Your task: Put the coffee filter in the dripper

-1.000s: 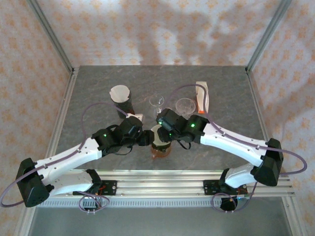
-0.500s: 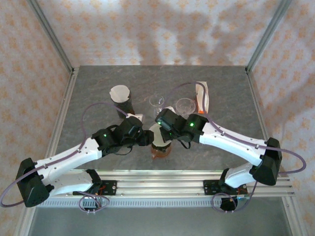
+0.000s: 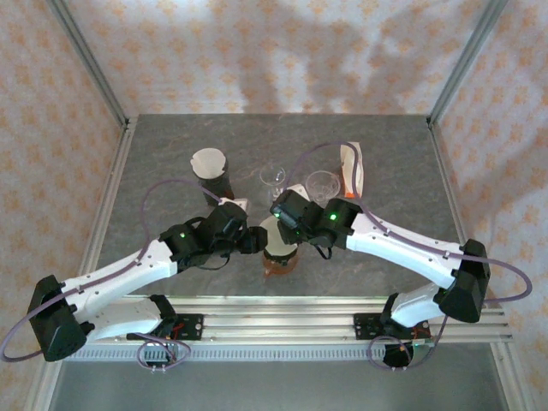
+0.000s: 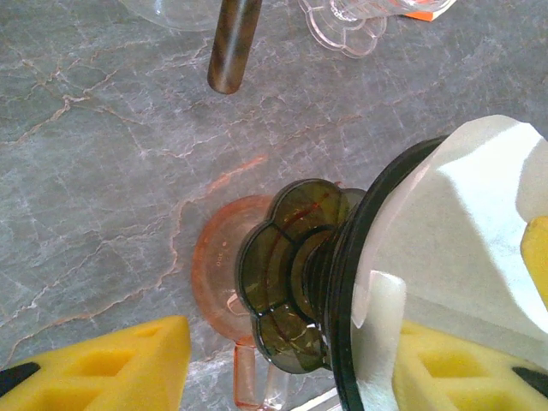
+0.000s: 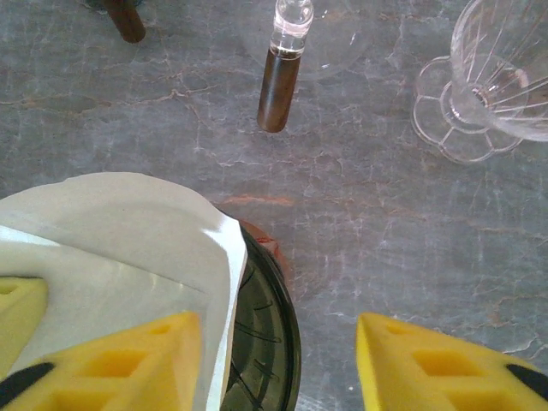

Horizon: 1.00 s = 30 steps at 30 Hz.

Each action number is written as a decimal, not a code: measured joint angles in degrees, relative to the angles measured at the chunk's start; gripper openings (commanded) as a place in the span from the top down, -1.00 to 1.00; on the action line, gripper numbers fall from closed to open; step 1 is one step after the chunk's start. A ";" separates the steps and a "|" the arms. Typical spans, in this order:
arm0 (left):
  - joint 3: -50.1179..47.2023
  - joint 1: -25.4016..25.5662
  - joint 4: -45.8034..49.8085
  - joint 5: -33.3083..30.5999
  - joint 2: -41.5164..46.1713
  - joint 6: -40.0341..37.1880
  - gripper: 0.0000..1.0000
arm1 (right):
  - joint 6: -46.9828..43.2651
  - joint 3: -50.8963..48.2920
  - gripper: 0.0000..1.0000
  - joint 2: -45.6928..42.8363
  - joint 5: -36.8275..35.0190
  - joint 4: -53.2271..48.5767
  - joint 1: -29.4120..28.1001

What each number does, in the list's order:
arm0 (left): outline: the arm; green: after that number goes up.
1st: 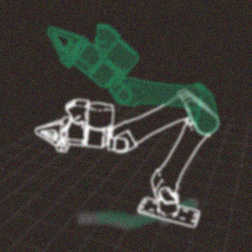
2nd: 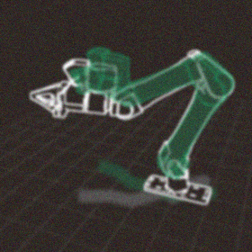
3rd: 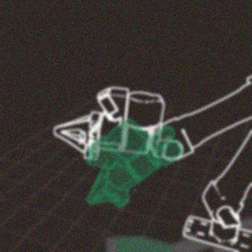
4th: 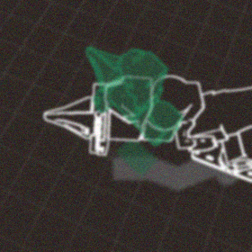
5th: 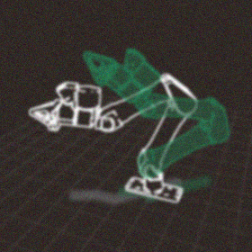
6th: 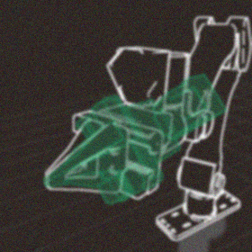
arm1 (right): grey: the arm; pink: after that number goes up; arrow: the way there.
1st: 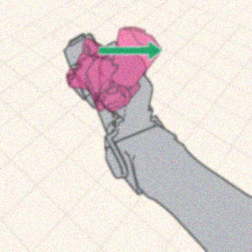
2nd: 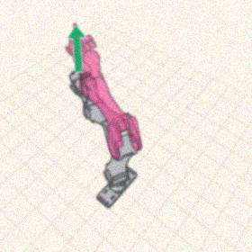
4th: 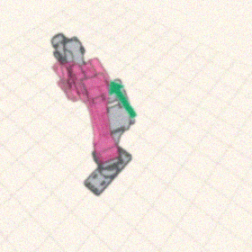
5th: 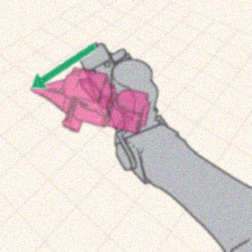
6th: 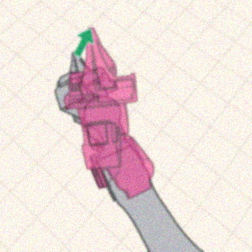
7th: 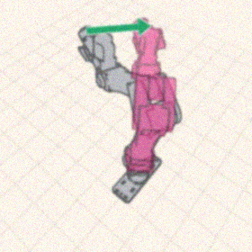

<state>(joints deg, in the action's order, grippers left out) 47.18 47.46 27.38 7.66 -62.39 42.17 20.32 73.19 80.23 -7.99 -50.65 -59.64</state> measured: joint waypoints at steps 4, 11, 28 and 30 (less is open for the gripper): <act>0.00 0.00 -0.22 0.04 0.00 0.00 -0.16 | 0.39 -0.02 -0.02 0.00 0.02 0.07 0.00; -0.02 0.00 -0.22 0.04 0.00 0.00 -0.14 | 1.33 -1.77 -0.02 -0.02 -0.74 0.00 0.11; -0.17 -0.37 -0.48 0.50 0.00 0.00 -0.13 | 3.08 -2.69 -0.02 -0.02 -2.54 -0.61 1.22; -0.28 -0.37 -0.70 0.68 0.00 -0.02 -0.23 | 3.08 -2.69 -0.08 -0.02 -2.56 -0.59 1.31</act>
<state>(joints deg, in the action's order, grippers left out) 46.89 47.09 26.68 8.34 -62.39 42.15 23.40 70.50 80.20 -10.55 -51.24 -58.33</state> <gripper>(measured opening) 0.577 0.513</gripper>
